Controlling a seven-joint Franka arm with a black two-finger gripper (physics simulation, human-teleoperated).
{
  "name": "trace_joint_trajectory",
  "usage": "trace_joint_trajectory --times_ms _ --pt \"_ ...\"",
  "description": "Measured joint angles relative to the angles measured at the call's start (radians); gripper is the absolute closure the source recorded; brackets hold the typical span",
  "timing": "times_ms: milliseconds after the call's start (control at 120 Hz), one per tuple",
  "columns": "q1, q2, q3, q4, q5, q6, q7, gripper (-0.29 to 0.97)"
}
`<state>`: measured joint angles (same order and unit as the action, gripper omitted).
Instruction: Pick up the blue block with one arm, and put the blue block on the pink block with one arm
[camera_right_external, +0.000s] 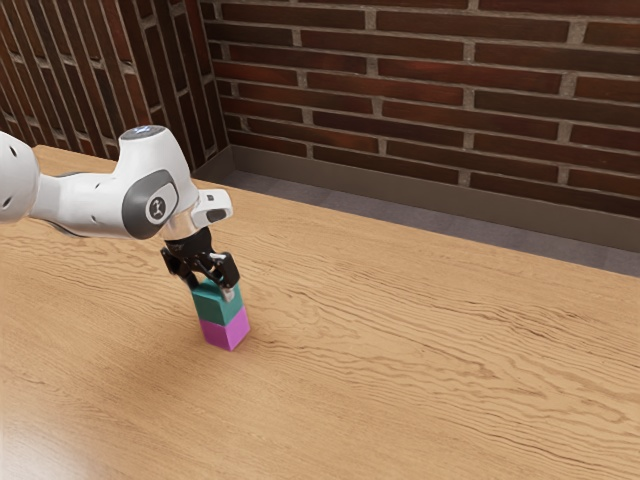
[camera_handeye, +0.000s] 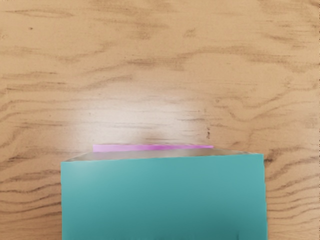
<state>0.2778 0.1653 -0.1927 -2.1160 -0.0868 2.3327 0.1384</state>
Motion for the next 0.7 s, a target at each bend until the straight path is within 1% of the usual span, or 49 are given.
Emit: trace_joint_trajectory --times_ms 200,225,267,333,392,525,700 --pt "0.000 -0.009 -0.001 0.002 0.001 -0.004 0.013 0.03" --pt "0.001 -0.026 -0.001 0.003 0.001 -0.010 0.014 0.02" --pt "0.001 -0.087 0.000 0.013 0.001 -0.033 0.017 0.02" --pt "-0.002 -0.249 0.011 0.070 -0.001 -0.126 0.019 0.01" --pt "-0.010 -0.303 0.040 0.134 -0.002 -0.233 0.021 0.01" --pt "0.002 -0.320 0.089 0.216 0.003 -0.434 0.037 0.01" --pt "0.000 -0.318 0.094 0.244 0.005 -0.579 0.067 0.00"
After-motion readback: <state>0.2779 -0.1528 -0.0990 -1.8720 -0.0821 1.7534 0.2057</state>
